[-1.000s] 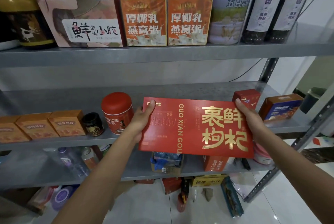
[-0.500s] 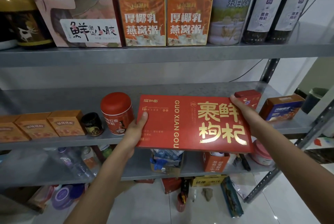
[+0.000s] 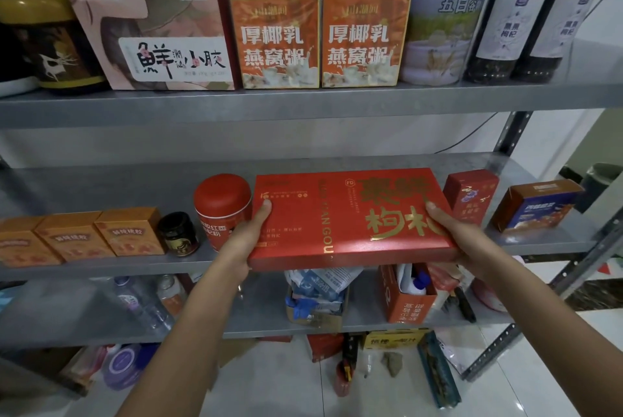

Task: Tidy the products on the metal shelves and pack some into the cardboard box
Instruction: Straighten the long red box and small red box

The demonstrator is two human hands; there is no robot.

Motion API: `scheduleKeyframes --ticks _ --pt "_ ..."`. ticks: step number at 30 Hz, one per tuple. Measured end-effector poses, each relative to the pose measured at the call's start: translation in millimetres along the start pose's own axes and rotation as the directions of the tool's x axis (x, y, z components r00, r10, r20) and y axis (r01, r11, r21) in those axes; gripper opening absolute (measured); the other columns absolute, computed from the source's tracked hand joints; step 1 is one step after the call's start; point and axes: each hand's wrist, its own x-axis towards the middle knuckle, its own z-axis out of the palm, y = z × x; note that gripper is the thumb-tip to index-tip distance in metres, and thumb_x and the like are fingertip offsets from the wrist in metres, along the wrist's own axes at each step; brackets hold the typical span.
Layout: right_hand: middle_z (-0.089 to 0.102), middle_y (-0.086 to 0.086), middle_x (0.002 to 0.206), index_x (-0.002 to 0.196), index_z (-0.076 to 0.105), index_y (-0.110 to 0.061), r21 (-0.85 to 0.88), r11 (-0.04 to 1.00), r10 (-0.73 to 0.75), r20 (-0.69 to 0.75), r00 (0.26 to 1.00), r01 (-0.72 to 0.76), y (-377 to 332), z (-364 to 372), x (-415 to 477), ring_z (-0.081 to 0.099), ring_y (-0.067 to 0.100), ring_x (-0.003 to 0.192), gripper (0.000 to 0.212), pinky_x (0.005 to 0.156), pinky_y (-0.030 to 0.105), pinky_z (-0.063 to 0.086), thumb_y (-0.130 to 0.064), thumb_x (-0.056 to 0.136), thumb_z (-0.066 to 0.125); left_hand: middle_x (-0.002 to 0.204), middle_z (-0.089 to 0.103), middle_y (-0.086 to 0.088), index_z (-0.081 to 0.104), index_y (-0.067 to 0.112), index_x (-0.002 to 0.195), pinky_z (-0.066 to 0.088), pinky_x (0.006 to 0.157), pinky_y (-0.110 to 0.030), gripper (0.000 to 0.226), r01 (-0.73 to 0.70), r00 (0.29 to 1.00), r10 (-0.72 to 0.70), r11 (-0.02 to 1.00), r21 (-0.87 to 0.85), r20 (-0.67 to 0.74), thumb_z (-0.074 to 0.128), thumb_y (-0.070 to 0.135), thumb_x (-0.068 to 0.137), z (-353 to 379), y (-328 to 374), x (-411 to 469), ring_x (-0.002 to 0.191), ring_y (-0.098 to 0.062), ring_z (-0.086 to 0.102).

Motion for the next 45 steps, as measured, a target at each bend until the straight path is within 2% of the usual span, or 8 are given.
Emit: scheduleKeyframes --ticks 10,17,23,28,31,34,39,45 --pt "0.066 0.01 0.107 0.124 0.053 -0.014 -0.01 0.991 0.132 0.02 0.991 -0.132 -8 -11 2 0.063 0.027 0.093 0.047 0.077 0.042 0.051 -0.042 0.088 0.064 0.105 0.071 -0.002 0.054 0.026 0.131 0.054 0.07 -0.036 0.038 0.003 0.993 -0.004 1.0 0.006 0.121 0.058 0.037 0.095 0 7 1 0.092 -0.019 0.068" --pt "0.041 -0.026 0.13 0.138 0.032 -0.061 -0.092 0.972 -0.174 0.339 0.925 0.216 7 -34 2 0.053 0.009 0.115 0.086 0.086 0.032 0.053 -0.019 0.078 0.078 0.088 0.071 -0.009 0.064 0.013 0.102 0.053 0.066 -0.038 0.019 0.14 0.985 -0.134 0.989 -0.049 0.112 0.061 0.03 0.094 -3 20 2 0.081 -0.023 0.067" --pt "0.025 -0.015 0.148 0.133 0.031 -0.05 -0.474 0.685 -0.447 0.327 0.833 0.553 13 -44 3 0.042 0.003 0.127 0.099 0.089 0.024 0.055 0.009 0.069 0.078 0.065 0.071 -0.01 0.063 0.011 0.098 0.058 0.054 -0.035 0.02 0.224 0.967 -0.207 0.969 -0.109 0.147 0.065 0.029 0.09 -11 20 4 0.066 -0.023 0.067" --pt "0.054 -0.015 0.129 0.113 0.051 -0.057 -0.415 0.649 -0.597 0.242 0.765 0.637 4 -47 -6 0.057 -0.005 0.112 0.074 0.083 0.017 0.054 -0.057 0.049 0.087 0.08 0.074 -0.017 0.059 0.015 0.108 0.061 0.054 -0.034 0.048 0.165 0.962 -0.155 0.986 -0.026 0.224 0.041 0.058 0.096 -16 22 2 0.067 -0.029 0.072" --pt "0.063 0.002 0.104 0.113 0.053 -0.039 -0.339 0.781 -0.498 0.17 0.85 0.525 -2 -50 -10 0.068 0.003 0.07 0.071 0.054 0.021 0.055 -0.03 0.051 0.085 0.094 0.074 -0.017 0.054 0.023 0.119 0.059 0.062 -0.028 0.075 -0.028 0.955 -0.026 0.984 0.176 0.296 0.014 0.076 0.085 -26 21 5 0.073 -0.02 0.073" --pt "0.064 0.006 0.087 0.118 0.055 -0.02 -0.299 0.827 -0.458 0.13 0.879 0.476 -4 -52 -12 0.059 0.01 0.05 0.06 0.044 0.021 0.047 -0.015 0.063 0.077 0.07 0.067 -0.006 0.058 0.013 0.101 0.048 0.061 -0.022 0.09 -0.209 0.964 0.122 0.895 0.394 0.235 0.013 0.085 0.068 -27 21 -4 0.06 -0.014 0.058" --pt "0.059 -0.004 0.06 0.107 0.061 -0.02 -0.238 0.881 -0.396 0.099 0.913 0.408 -5 -58 -10 0.043 0.015 0.049 0.057 0.041 0.024 0.038 -0.04 0.061 0.086 0.121 0.056 -0.002 0.054 0.031 0.107 0.037 0.109 -0.044 0.081 -0.483 0.875 0.432 0.748 0.455 0.219 0.017 0.094 0.071 -19 9 -7 0.12 -0.018 0.051" --pt "0.065 0.012 0.077 0.088 0.061 -0.01 -0.281 0.864 -0.439 -0.016 0.898 0.418 -8 -49 -8 0.061 0.027 0.065 0.082 0.056 0.028 0.042 -0.084 0.052 0.066 0.105 0.068 -0.002 0.046 0.016 0.128 0.055 0.087 -0.039 0.069 -0.392 0.92 0.38 0.891 0.229 0.093 0.038 0.067 0.081 5 1 -15 0.093 -0.016 0.069"
